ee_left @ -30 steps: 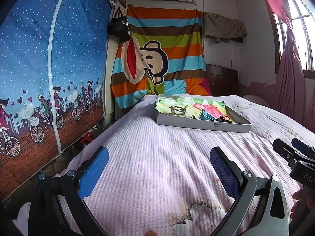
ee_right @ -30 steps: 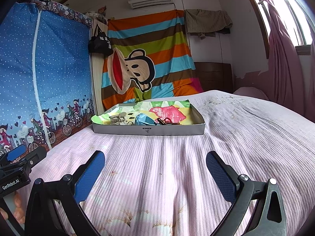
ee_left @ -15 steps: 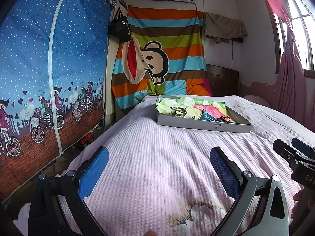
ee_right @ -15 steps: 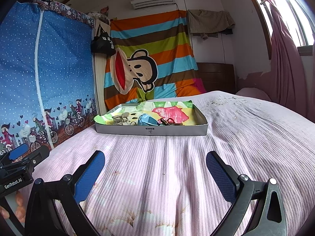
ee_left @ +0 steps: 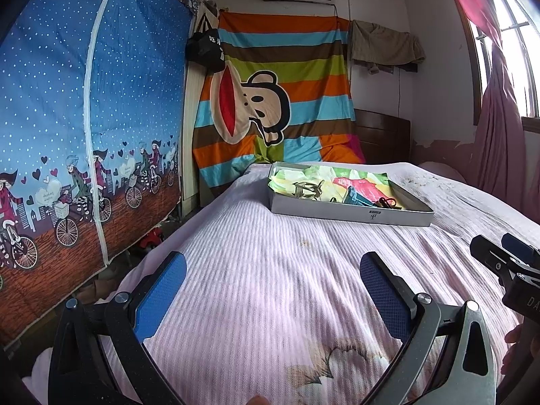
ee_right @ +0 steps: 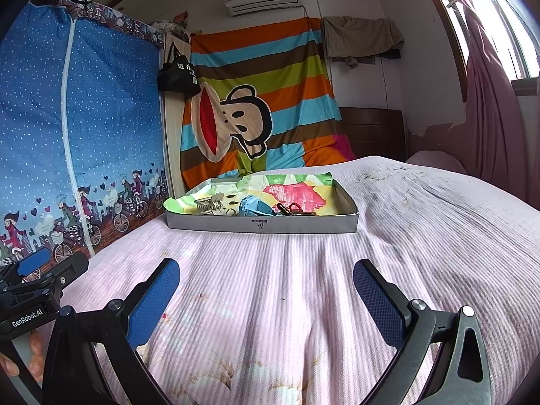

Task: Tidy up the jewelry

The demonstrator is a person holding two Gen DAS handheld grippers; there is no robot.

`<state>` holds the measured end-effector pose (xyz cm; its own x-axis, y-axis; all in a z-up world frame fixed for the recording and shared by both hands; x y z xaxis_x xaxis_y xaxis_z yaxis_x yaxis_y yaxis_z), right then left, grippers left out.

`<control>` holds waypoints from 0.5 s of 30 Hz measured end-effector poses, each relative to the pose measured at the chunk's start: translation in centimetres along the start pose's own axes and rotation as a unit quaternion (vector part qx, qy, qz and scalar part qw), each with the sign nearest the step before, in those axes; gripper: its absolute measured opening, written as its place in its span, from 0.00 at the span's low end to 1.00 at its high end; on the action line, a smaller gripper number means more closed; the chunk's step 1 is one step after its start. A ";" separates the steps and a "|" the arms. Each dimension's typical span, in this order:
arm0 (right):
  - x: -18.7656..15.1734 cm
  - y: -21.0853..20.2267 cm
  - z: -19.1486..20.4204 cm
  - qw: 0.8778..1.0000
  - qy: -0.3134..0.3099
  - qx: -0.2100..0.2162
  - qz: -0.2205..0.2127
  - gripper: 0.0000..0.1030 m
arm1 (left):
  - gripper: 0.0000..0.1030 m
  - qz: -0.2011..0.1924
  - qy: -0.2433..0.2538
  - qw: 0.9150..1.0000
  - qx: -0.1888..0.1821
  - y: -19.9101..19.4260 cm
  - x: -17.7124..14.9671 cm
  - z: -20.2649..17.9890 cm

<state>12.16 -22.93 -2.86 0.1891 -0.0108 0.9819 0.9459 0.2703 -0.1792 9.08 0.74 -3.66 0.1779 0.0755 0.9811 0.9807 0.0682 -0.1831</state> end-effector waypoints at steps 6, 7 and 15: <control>0.0 0.0 0.0 1.000 0.001 0.000 0.001 1.00 | 0.98 -0.001 0.000 1.000 0.000 0.0 -0.1 0.0; 0.0 0.0 0.0 1.000 0.000 0.000 0.000 1.00 | 0.98 -0.001 0.000 1.000 0.000 -0.1 -0.1 0.0; 0.0 0.0 0.0 1.000 0.001 0.000 0.000 1.00 | 0.98 -0.001 0.000 1.000 0.000 -0.1 -0.2 0.0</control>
<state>12.16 -22.94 -2.85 0.1900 -0.0119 0.9817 0.9457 0.2707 -0.1798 8.95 0.68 -3.82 0.1760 0.0749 0.9815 0.9811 0.0685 -0.1812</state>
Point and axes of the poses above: each gripper's, at about its wrist camera, not at the fingertips, and y roughly the way its jaws point, z to its left, x to its top, the point moved 8 cm from there along y, roughly the way its jaws point, and after that the axes turned 7 degrees about -z, right-handed, at the moved point
